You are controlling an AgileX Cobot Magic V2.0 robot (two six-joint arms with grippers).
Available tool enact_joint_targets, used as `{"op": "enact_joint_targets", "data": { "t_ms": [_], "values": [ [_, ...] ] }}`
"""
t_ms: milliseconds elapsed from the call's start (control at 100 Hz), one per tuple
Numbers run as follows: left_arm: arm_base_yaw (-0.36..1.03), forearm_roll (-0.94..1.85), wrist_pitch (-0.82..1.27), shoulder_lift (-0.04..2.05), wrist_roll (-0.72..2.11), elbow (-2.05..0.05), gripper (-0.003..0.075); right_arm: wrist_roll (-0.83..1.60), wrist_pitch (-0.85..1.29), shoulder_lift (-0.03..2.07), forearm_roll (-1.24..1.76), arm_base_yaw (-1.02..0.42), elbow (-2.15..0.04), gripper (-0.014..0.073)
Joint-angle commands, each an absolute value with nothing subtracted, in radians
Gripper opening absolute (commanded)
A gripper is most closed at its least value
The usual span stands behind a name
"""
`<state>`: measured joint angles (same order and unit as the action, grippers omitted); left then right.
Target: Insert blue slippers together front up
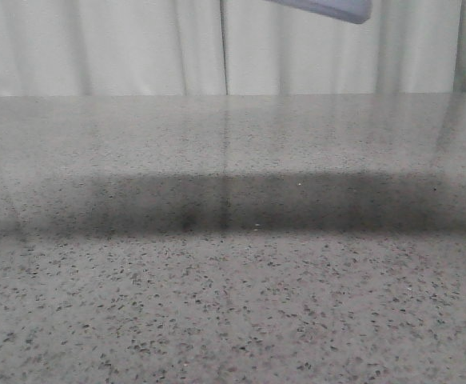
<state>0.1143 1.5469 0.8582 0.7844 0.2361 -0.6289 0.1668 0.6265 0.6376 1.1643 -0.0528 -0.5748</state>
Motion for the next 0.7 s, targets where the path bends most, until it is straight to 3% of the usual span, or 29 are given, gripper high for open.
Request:
{"op": "enact_joint_targets", "data": {
  "t_ms": [0, 400, 690],
  "values": [
    [0.141, 1.659, 0.973, 0.78, 0.24, -0.659, 0.0016, 0.263, 0.691, 0.676, 1.302, -0.055, -0.61, -0.0107],
    [0.189, 1.661, 0.969, 0.78, 0.24, -0.659, 0.0016, 0.57, 0.863, 0.793, 1.533, -0.055, -0.61, -0.0107],
    [0.189, 1.655, 0.942, 0.78, 0.257, -0.659, 0.0016, 0.729, 0.74, 0.793, 1.5, -0.055, -0.61, -0.0105]
  ]
}}
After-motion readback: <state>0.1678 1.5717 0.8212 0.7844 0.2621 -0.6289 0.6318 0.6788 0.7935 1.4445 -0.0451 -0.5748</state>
